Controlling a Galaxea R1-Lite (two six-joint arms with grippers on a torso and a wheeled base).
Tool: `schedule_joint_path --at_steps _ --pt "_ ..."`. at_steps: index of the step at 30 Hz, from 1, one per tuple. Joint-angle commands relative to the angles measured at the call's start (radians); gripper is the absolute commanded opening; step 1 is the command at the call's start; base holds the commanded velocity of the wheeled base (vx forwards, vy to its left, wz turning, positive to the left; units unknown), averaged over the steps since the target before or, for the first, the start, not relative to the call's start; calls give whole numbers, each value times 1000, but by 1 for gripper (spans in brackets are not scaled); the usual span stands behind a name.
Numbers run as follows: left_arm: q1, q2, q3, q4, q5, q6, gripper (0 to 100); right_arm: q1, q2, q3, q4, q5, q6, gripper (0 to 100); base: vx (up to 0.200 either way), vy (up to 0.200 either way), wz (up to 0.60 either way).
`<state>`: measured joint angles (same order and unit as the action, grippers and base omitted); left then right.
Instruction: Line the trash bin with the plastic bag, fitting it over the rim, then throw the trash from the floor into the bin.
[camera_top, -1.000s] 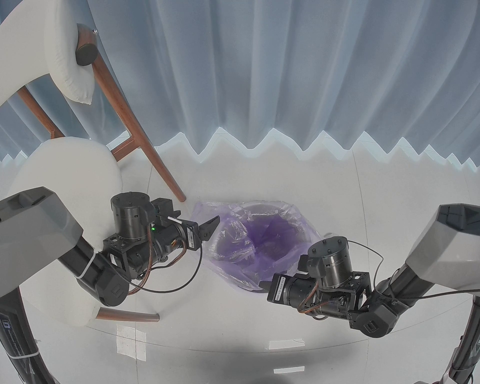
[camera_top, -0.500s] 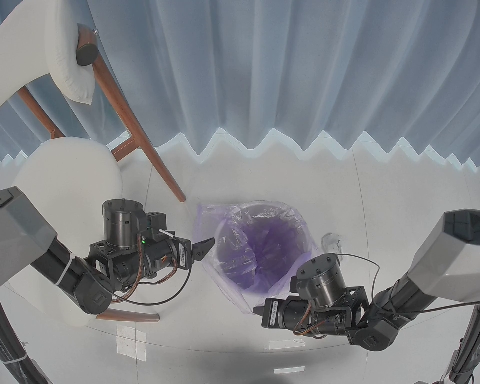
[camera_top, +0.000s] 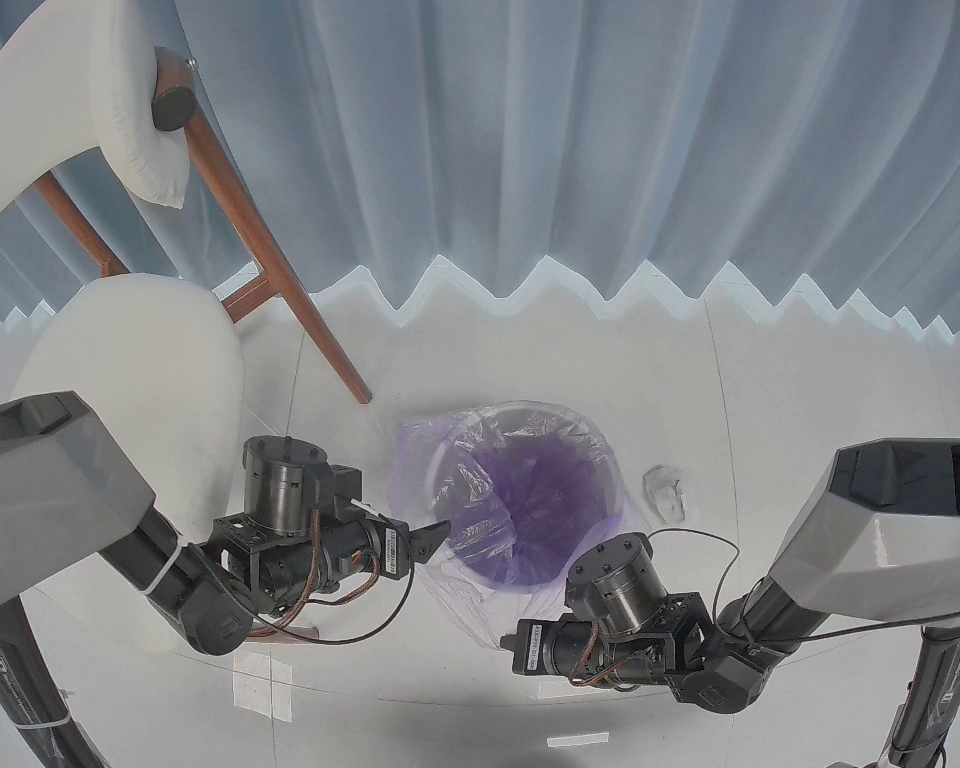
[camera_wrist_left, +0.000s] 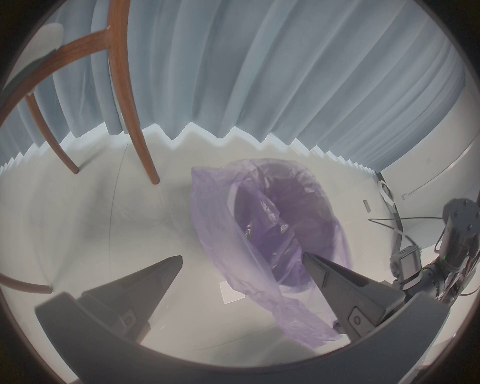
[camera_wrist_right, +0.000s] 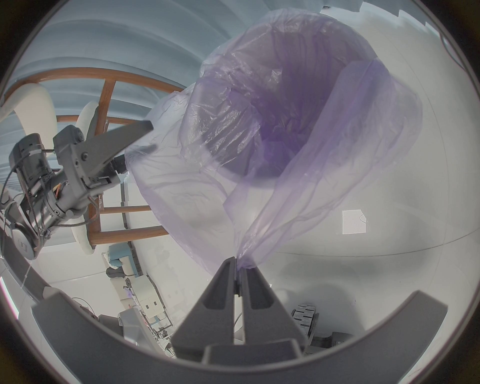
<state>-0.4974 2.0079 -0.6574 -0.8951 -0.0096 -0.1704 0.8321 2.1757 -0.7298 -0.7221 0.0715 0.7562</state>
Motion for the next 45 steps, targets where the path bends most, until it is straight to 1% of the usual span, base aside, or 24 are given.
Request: schedule_joint_path --at_steps 1,4,5,6,17,20,21,23,25,27,32,36,37,38,39,42,45 --pt "5 57 -1 -1 14 0 100 1 13 0 0 1 0 0 0 0 0" --pt "19 97 -13 -8 33 5 100 1 13 0 0 -1 0 0 0 0 0" --pt "19 97 -13 -8 33 5 0 1 13 0 0 -1 0 0 0 0 0" --pt "20 111 -24 -5 43 6 0 1 13 0 0 -1 0 0 0 0 0" --pt "23 226 -50 -7 46 9 0 1 70 0 -2 -12 -20 0 0 0 0" --pt "23 262 -67 -7 74 11 0 -1 121 -7 -28 -65 -47 0 0 0 0" --pt "23 265 -70 -7 77 11 0 -1 127 -7 -34 -70 -51 0 0 0 0" --pt "23 302 -91 -18 95 17 0 -1 171 -2 -106 -102 -72 0 0 0 0" --pt "25 324 -99 -22 111 26 0 -1 187 4 -143 -111 -81 0 0 0 0" --pt "25 331 -100 -22 123 31 0 -1 190 4 -152 -116 -83 0 0 0 0" --pt "23 336 -99 -22 125 34 0 -1 190 6 -151 -116 -84 0 0 0 0" --pt "22 367 -102 -90 125 37 0 -1 188 10 -149 -116 -98 0 0 0 0" --pt "20 381 -96 -131 125 39 100 -1 185 21 -155 -116 -109 0 0 0 0" --pt "20 391 -93 -159 126 49 100 -2 182 29 -157 -116 -113 0 0 0 0" --pt "22 396 -91 -169 126 58 100 -4 179 30 -160 -116 -113 100 0 0 0" --pt "23 399 -91 -176 128 66 100 -10 147 41 -175 -116 -113 100 0 0 0" --pt "23 391 -76 -180 154 69 100 -10 59 92 -175 -105 -112 100 0 0 0"
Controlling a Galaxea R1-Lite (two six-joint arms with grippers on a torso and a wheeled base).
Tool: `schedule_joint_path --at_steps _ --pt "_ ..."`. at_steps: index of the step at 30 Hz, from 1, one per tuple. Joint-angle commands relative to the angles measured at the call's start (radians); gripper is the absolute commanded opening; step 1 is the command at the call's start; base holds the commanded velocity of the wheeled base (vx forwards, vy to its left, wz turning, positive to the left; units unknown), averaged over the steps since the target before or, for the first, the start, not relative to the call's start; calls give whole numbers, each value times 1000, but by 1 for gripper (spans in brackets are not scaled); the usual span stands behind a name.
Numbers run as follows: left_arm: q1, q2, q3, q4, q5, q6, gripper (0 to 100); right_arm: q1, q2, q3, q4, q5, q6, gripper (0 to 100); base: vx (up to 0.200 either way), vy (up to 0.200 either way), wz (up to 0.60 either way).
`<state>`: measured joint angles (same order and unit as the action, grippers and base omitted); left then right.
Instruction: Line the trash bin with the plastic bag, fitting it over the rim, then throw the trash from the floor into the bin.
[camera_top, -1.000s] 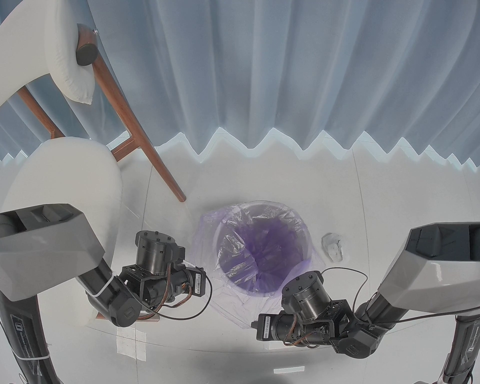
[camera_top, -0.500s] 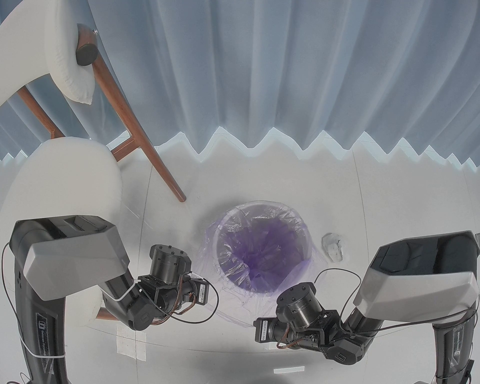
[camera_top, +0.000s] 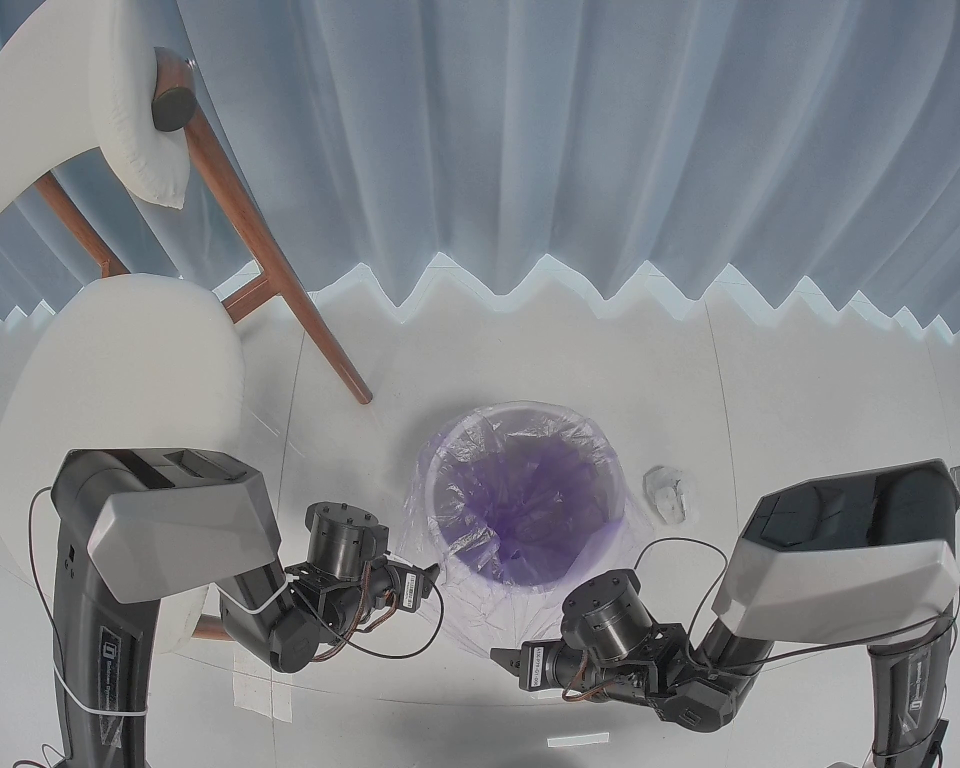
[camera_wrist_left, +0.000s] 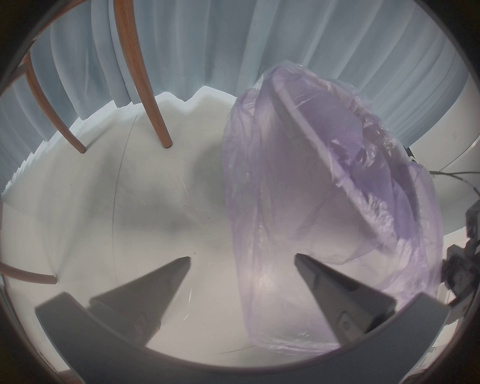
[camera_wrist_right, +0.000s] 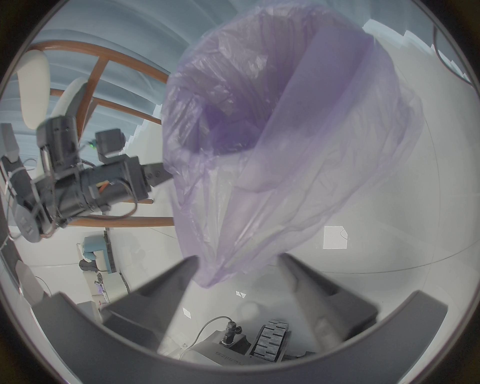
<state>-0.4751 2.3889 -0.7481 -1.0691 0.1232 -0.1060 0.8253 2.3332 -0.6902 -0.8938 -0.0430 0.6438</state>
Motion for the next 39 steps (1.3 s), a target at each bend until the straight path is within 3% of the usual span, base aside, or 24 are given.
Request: schedule_joint_path --at_steps 1,5,9,12,18,24,30,31,36,39 --pt "1 7 18 -9 23 6 100 -3 -107 55 -4 12 0 100 0 0 0" --pt "0 -109 81 -144 29 28 100 -3 -265 127 3 199 42 100 0 0 0" --pt "-10 -255 165 -163 24 28 100 -3 -347 166 10 296 86 100 0 0 0" --pt "-8 -321 208 -167 23 28 100 -6 -368 170 9 301 88 100 0 0 0" --pt "-23 -501 225 -172 12 28 100 -94 -410 132 12 301 86 100 0 0 0" --pt "-36 -625 204 -170 3 28 100 -103 -411 129 10 296 80 100 0 0 0" --pt "-31 -760 142 -169 -116 9 100 -170 -419 97 12 273 60 100 0 0 0" --pt "-46 -792 64 -169 -172 -40 100 -210 -445 66 18 267 59 100 0 0 0" --pt "-89 -766 -243 -161 -177 -288 100 -233 -514 9 154 268 66 100 0 0 0" --pt "-74 -764 -270 -160 -189 -472 100 -221 -508 6 210 268 62 100 0 0 0"
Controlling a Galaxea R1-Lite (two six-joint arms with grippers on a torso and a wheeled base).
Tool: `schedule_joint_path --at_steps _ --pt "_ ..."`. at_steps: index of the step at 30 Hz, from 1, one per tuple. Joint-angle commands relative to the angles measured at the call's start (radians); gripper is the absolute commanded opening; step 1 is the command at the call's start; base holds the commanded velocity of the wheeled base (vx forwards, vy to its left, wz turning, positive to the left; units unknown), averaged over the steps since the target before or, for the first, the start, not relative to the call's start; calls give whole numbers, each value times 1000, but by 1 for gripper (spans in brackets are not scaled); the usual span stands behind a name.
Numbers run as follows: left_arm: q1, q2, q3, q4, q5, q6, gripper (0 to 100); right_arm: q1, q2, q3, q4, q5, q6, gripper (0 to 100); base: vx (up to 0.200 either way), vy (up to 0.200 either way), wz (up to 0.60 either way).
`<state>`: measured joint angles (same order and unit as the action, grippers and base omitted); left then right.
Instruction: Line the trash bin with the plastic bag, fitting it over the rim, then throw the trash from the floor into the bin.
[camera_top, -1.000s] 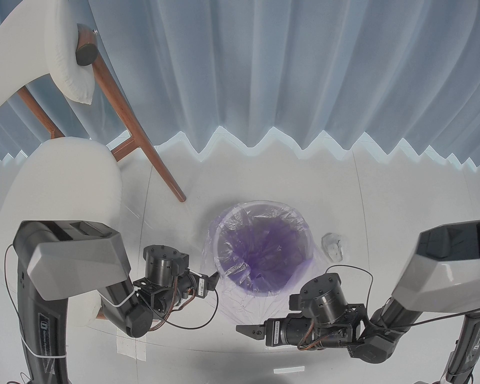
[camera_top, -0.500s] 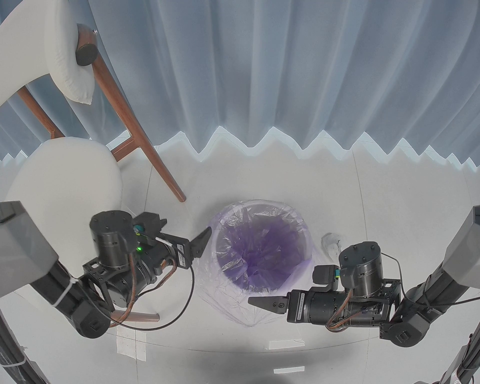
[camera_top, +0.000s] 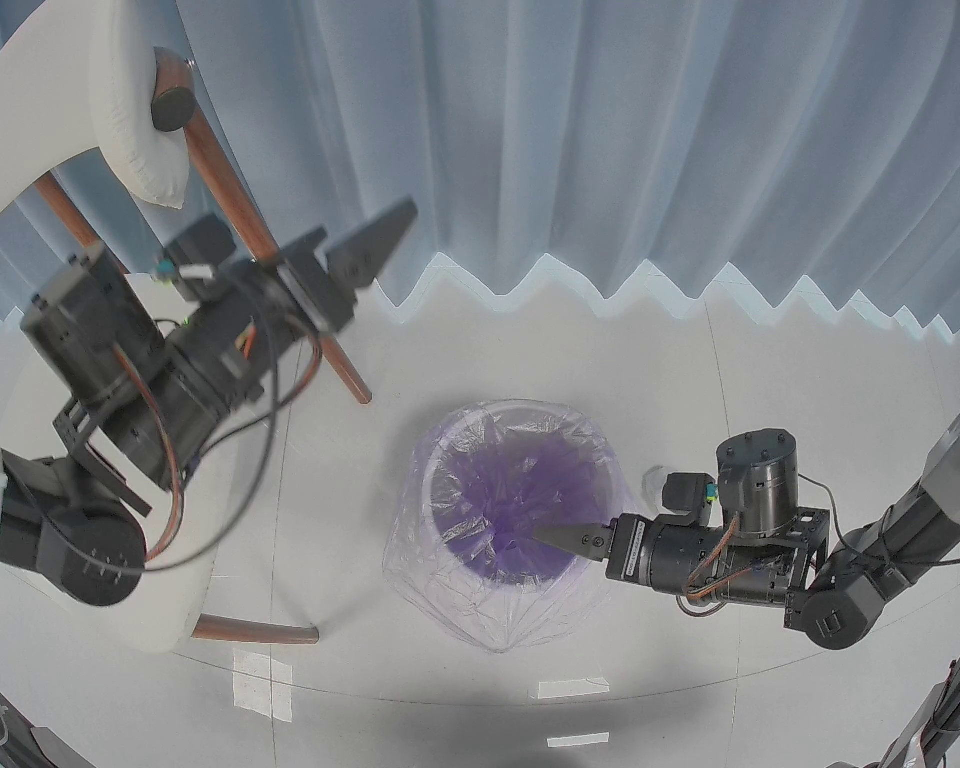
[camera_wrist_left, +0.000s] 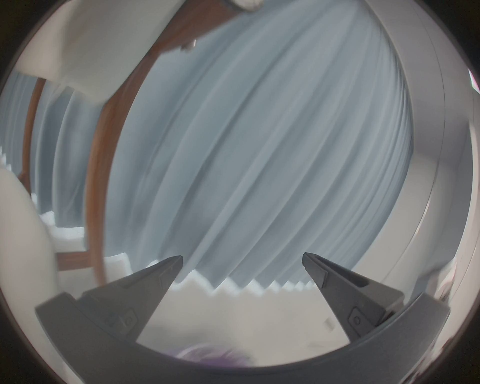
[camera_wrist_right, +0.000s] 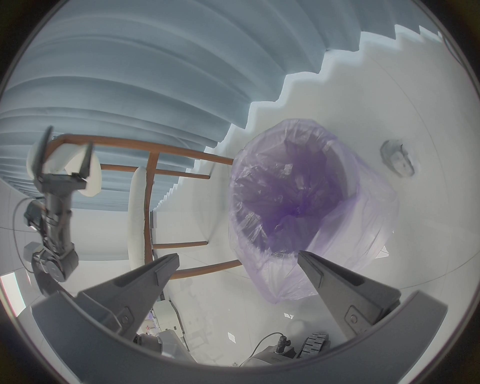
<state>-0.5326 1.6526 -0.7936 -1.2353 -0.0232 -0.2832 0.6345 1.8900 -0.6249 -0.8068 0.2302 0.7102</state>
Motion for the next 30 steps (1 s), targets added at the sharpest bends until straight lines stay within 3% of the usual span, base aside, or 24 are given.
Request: schedule_joint_path --at_steps 1,7,11,20,21,25,30 --pt "-3 -31 -214 8 -55 -326 100 -29 -52 -58 127 -6 -11 100 0 0 0" --pt "6 -42 -121 23 -190 -309 100 -30 35 -58 84 -34 -61 100 0 0 0" --pt "-20 -46 -49 125 -287 -309 100 -29 66 -55 43 -61 -66 100 0 -100 0" --pt "-21 -43 -27 267 -305 -271 100 -22 100 -56 37 -68 -69 100 0 -200 0" --pt "-21 -42 7 318 -320 -188 100 -22 161 -59 -2 -112 -137 100 0 -200 0" --pt "-17 -48 17 316 -345 -172 100 -22 182 -61 -94 -200 -170 100 0 -200 0" --pt "-10 -88 14 292 -336 -174 100 -2 169 -67 -124 -200 -169 100 0 -200 0"
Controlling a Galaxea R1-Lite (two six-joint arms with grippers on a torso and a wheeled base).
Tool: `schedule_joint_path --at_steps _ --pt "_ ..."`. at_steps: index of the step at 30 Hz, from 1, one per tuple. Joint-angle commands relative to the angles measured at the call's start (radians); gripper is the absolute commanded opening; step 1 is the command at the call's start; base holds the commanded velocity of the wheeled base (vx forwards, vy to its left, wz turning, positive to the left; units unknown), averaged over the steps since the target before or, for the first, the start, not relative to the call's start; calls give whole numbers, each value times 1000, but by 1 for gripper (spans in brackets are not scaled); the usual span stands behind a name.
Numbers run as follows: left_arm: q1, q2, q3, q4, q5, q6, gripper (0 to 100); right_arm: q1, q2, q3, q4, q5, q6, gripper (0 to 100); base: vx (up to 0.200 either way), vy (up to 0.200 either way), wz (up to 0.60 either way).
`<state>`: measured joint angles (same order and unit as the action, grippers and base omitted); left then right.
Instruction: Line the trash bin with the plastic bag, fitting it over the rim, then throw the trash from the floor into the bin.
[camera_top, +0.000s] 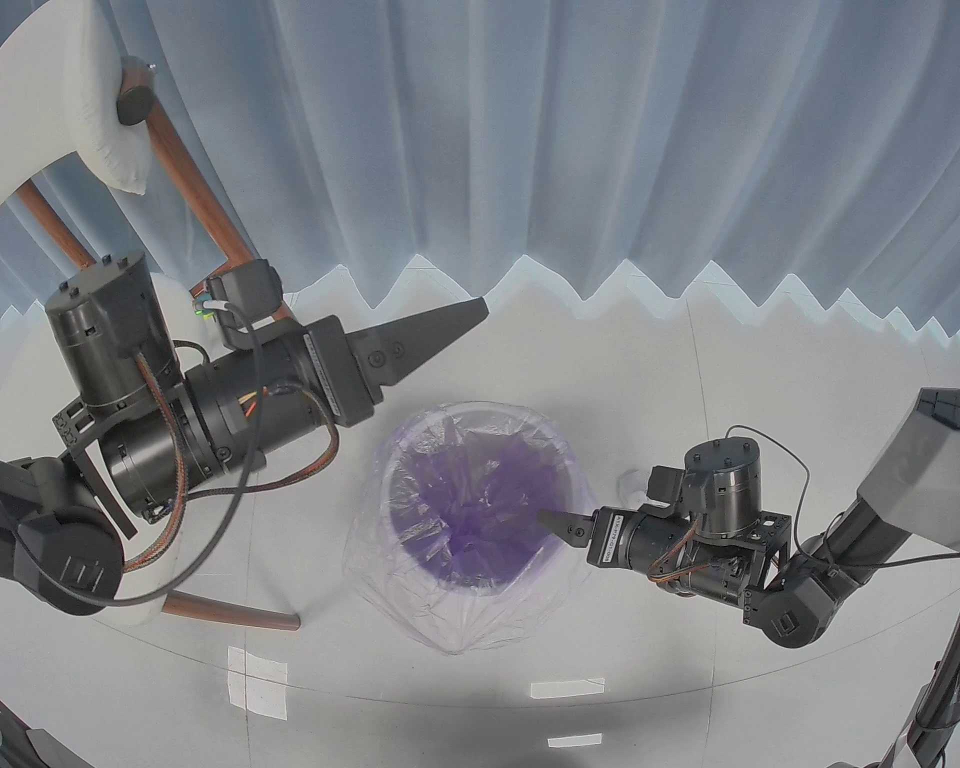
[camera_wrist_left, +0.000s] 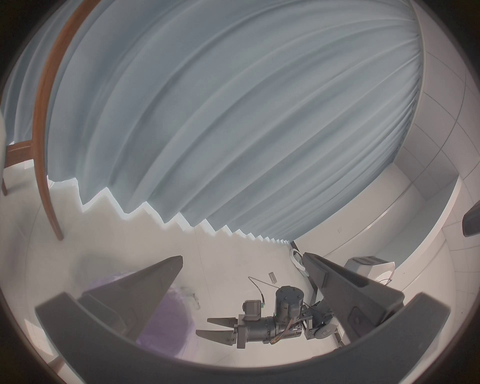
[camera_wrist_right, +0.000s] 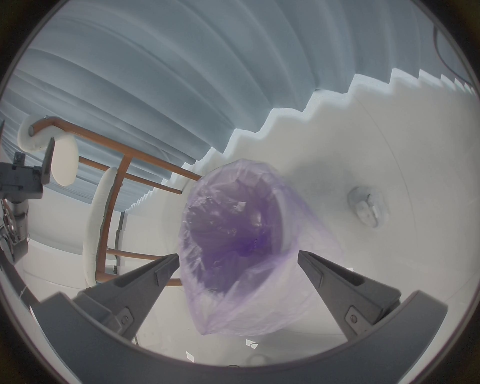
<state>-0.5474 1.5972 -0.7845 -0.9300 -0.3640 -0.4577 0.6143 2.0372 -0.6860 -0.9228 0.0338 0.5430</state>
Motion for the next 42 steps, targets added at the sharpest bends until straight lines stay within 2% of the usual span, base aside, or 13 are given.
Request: schedule_joint_path --at_steps 1,4,5,10,12,19,26,29,31,34,36,38,42 --pt "3 -51 4 -18 8 1 100 36 20 -10 -8 -3 5 100 0 0 0" --pt "3 -66 4 -16 10 1 100 48 17 -12 -8 -3 9 100 0 0 0" --pt "11 -125 -1 -1 10 1 100 81 -3 -10 2 -5 46 100 0 0 0" --pt "67 -177 -19 34 7 2 100 110 31 -70 48 -3 123 100 0 0 0" --pt "75 -186 -27 51 7 2 100 111 40 -119 99 -3 140 100 0 0 0" --pt "75 -204 -22 102 5 16 100 157 58 -297 429 -3 207 100 0 0 0" --pt "77 -201 -10 103 5 68 100 162 118 -291 478 -6 198 100 0 0 0" --pt "90 -204 -9 103 5 68 100 140 121 -181 455 -2 146 100 0 0 0" --pt "112 -206 -15 103 5 70 100 94 146 -79 364 -2 32 100 0 0 0" --pt "112 -203 -18 103 5 71 100 79 221 -26 203 -14 -78 100 0 0 0" --pt "112 -201 -16 103 5 71 100 75 241 -24 170 -22 -90 100 0 0 0" --pt "112 -198 -13 103 5 82 100 56 313 -40 90 -80 -121 100 0 0 0" --pt "113 -200 -15 103 5 86 100 39 348 -87 88 -81 -156 100 0 0 0"
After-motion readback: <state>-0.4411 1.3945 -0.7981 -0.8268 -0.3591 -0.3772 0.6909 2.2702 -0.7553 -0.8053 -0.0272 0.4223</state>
